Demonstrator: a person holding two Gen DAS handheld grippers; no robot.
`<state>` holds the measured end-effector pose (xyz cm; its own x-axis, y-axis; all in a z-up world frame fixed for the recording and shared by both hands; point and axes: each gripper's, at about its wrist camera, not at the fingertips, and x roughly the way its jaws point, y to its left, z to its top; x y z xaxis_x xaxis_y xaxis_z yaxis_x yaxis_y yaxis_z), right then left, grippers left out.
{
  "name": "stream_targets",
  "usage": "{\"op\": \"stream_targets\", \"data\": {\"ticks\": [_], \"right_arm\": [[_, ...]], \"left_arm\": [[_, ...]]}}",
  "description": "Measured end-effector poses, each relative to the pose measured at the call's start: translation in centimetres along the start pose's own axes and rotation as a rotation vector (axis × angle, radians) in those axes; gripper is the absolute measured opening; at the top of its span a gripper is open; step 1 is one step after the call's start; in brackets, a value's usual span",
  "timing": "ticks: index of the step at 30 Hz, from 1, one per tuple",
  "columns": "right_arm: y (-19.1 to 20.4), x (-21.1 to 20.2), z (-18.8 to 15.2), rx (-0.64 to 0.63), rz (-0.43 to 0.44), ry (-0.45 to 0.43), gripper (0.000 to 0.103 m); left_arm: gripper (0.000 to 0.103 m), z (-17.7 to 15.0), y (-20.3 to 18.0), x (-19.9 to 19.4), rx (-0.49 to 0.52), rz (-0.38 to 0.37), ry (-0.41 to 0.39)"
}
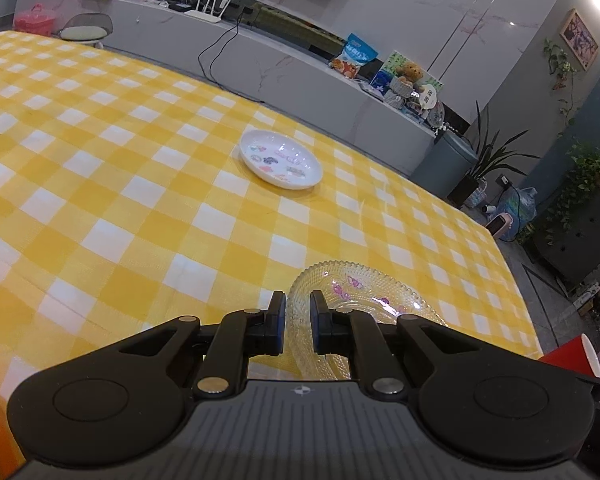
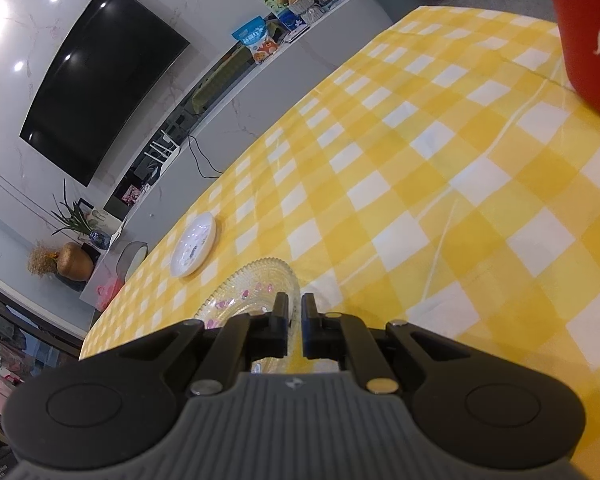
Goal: Organize plates and bowls
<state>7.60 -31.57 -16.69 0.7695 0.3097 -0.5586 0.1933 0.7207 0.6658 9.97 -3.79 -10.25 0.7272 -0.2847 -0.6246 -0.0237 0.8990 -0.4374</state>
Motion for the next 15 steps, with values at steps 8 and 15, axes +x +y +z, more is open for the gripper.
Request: {"op": "stream_targets", "data": {"ticks": [8,15], "right_arm": [[0.4,-2.7,-0.6,0.0,-0.001,0.018,0.004],[0.5,-4.9,-1.9,0.001,-0.006,0.035,0.004]], "left_arm": [[0.013,-0.5,-0.4,-2.4,-0.005,-0.018,-0.011],[0.013,-1.7,-0.3,-4.5,-0.001,-0.015,-0.012]]}}
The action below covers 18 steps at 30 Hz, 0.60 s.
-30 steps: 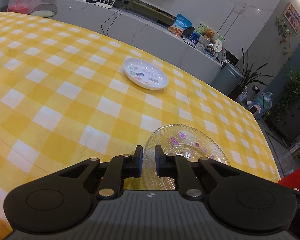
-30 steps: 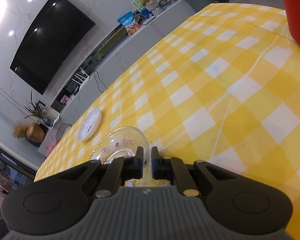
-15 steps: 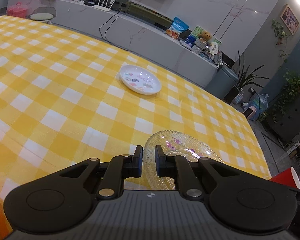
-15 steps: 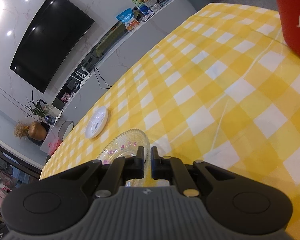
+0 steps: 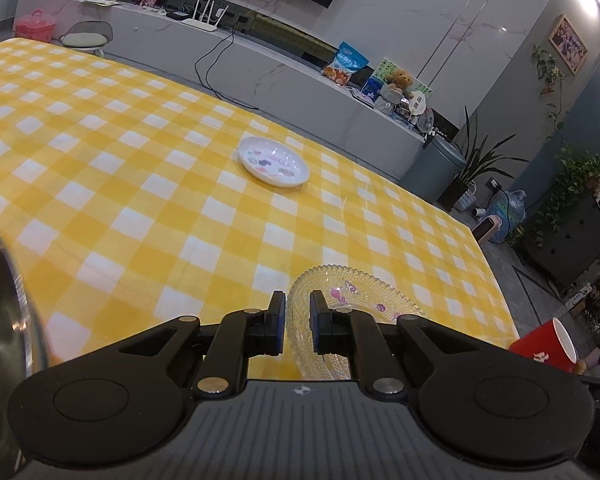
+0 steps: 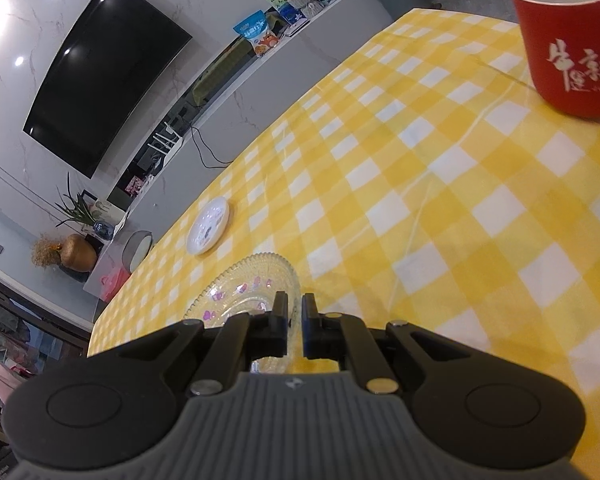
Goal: Organize plates and bowls
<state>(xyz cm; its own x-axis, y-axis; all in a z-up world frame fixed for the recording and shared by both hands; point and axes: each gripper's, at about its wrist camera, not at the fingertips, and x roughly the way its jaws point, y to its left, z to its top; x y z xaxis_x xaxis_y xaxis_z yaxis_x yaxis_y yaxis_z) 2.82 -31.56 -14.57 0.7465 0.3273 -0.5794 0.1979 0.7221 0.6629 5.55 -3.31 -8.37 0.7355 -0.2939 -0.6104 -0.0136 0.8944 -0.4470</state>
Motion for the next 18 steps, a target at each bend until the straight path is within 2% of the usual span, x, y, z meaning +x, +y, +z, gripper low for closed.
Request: {"op": "stream_targets", "data": {"ticks": [9,18], "right_arm": [[-0.5,-2.7,-2.4,0.007,-0.021,0.045,0.004],[-0.9,-3.3,-4.6,-0.001,-0.047,0.11,0.005]], "left_arm": [[0.013,-2.2,0.2,-2.6,0.033,0.007,0.024],[0.013,-4.3,1.0,-4.2,0.067,0.061,0.067]]}}
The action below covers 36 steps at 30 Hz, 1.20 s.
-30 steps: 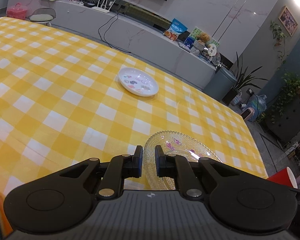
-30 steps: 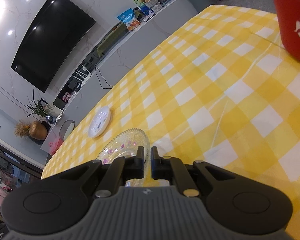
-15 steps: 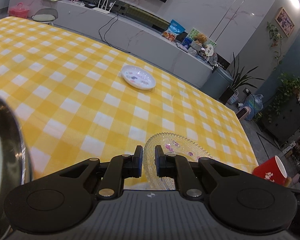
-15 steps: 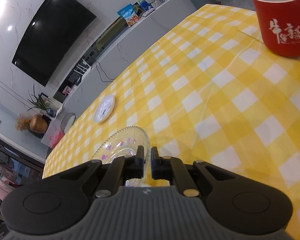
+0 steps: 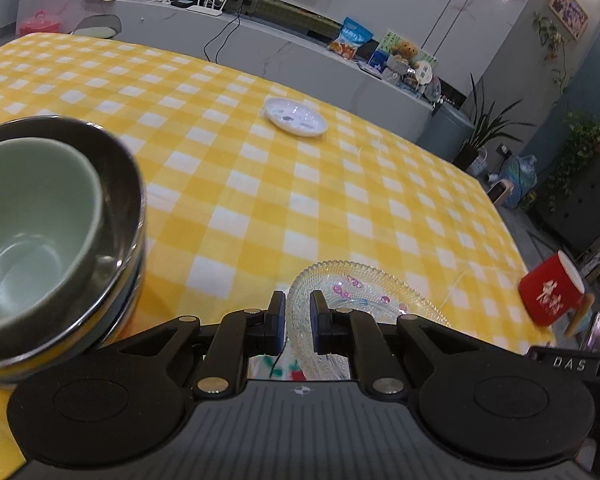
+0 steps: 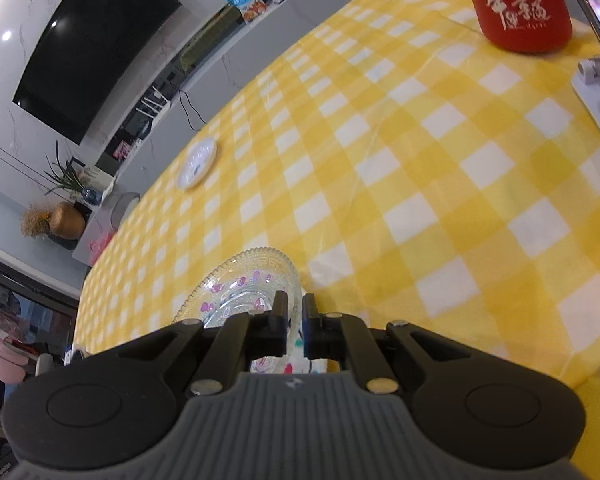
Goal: Organize plates and bowls
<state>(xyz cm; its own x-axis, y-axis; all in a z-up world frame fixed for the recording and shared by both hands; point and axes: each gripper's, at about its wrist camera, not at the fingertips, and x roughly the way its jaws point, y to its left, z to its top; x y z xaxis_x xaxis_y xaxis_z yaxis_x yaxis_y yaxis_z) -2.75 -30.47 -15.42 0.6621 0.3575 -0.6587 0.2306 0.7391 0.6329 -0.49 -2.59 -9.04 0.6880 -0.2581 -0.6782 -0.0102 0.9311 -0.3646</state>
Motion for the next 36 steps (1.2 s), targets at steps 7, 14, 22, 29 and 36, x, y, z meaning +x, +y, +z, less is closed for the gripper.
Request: {"op": "stream_targets", "data": {"ticks": [7,14,22,29,36], "right_arm": [[0.4,-0.1,-0.9,-0.039,-0.024,0.015,0.005],[1.2,0.4,-1.4,-0.099,-0.052,0.005,0.006],[2.4,0.4,-2.0,-0.189,-0.107,-0.022,0.007],[3.4,0.3,-2.8,-0.263,-0.158,-0.054,0.008],[4.3,0.6,-3.4,-0.349,-0.231,-0.085,0.007]], "left_arm": [[0.013,-1.0,0.2,-0.3,0.02,0.031,0.012],[0.013,-1.3,0.2,-0.2,0.049,0.051,-0.003],[0.013,-1.7,0.2,0.1,0.076,0.065,0.001],[0.013,-2.2,-0.4,0.0,0.125,0.089,-0.01],[0.013,-2.4,-0.6,-0.1,0.148,0.095,-0.017]]}}
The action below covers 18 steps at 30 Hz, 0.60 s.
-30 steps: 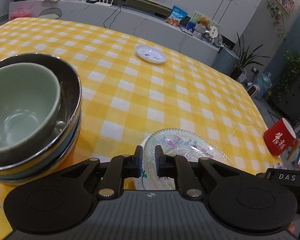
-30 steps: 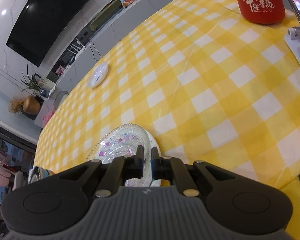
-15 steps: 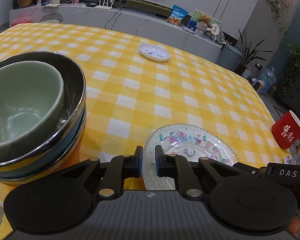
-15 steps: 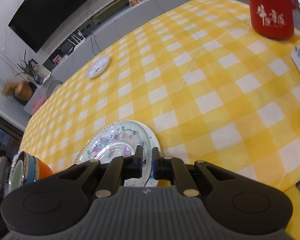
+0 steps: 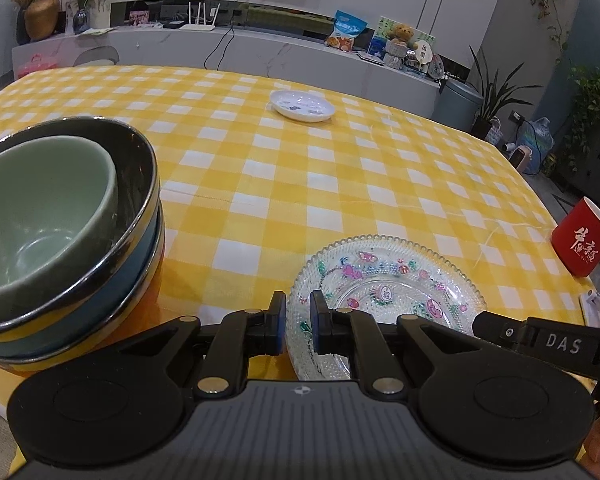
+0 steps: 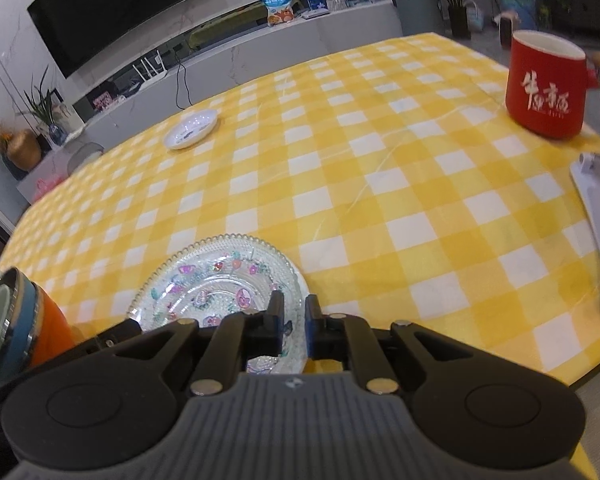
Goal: Organize plates and bowls
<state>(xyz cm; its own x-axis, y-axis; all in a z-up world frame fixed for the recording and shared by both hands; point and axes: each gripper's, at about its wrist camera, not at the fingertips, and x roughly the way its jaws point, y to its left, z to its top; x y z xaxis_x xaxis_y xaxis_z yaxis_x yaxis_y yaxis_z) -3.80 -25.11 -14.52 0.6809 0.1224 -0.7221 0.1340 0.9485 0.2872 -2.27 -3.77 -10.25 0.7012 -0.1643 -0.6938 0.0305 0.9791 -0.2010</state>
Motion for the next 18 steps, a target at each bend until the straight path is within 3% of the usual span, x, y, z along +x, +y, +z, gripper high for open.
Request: {"op": "stream_targets", "data": {"ticks": [14,18], "right_arm": [[0.28,-0.03,0.06,-0.015,-0.01,0.005,0.01],[0.02,-0.22,0.51,-0.006,-0.002,-0.012,0.013]], "left_arm": [[0.015,0.05,-0.91,-0.1,0.081,0.021,-0.006],[0.026,0.65,-1.05,-0.69,0.088,0.025,-0.037]]}}
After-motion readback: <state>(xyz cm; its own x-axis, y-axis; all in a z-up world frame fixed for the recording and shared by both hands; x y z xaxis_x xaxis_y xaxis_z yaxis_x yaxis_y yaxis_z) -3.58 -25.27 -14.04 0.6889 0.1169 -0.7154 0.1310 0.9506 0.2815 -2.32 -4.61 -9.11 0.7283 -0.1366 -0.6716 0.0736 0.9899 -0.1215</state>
